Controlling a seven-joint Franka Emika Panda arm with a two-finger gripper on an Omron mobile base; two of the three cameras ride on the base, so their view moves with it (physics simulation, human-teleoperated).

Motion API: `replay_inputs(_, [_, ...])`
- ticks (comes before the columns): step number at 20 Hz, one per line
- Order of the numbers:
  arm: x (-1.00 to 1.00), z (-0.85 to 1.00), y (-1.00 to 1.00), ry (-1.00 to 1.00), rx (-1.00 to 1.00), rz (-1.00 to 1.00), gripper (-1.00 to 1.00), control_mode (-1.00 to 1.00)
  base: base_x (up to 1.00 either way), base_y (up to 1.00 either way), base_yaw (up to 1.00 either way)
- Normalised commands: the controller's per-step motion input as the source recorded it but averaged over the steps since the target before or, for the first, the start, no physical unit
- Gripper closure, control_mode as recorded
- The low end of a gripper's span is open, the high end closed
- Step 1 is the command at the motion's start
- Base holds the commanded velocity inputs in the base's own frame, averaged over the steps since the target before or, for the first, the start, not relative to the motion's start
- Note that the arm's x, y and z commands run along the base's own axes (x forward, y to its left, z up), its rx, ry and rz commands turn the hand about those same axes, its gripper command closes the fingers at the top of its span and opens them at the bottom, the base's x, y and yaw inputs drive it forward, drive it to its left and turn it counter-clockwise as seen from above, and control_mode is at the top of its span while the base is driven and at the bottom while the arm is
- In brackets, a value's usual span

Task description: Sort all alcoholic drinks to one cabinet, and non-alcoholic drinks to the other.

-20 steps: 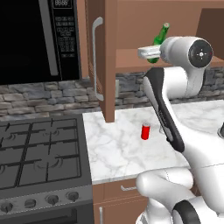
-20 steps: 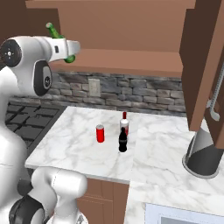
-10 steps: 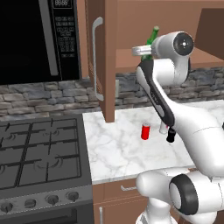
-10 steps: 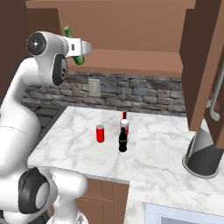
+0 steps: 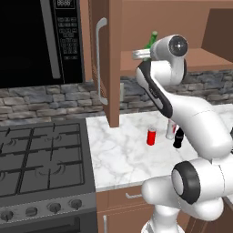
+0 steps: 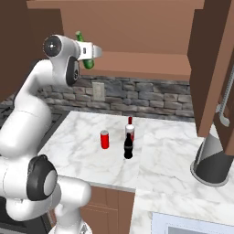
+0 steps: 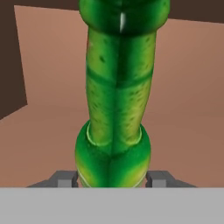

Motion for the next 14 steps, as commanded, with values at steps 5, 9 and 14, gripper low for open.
replay_inputs(5, [0.39, -0.06, 0.0, 0.0, 0.0, 0.0, 1.0, -1.0, 0.0, 0.0, 0.0])
replay_inputs(9, [0.35, 0.0, 0.0, 0.0, 0.0, 0.0, 1.0, -1.0, 0.0, 0.0, 0.0])
replay_inputs(14, [0.32, 0.0, 0.0, 0.0, 0.0, 0.0, 1.0, -1.0, 0.0, 0.0, 0.0])
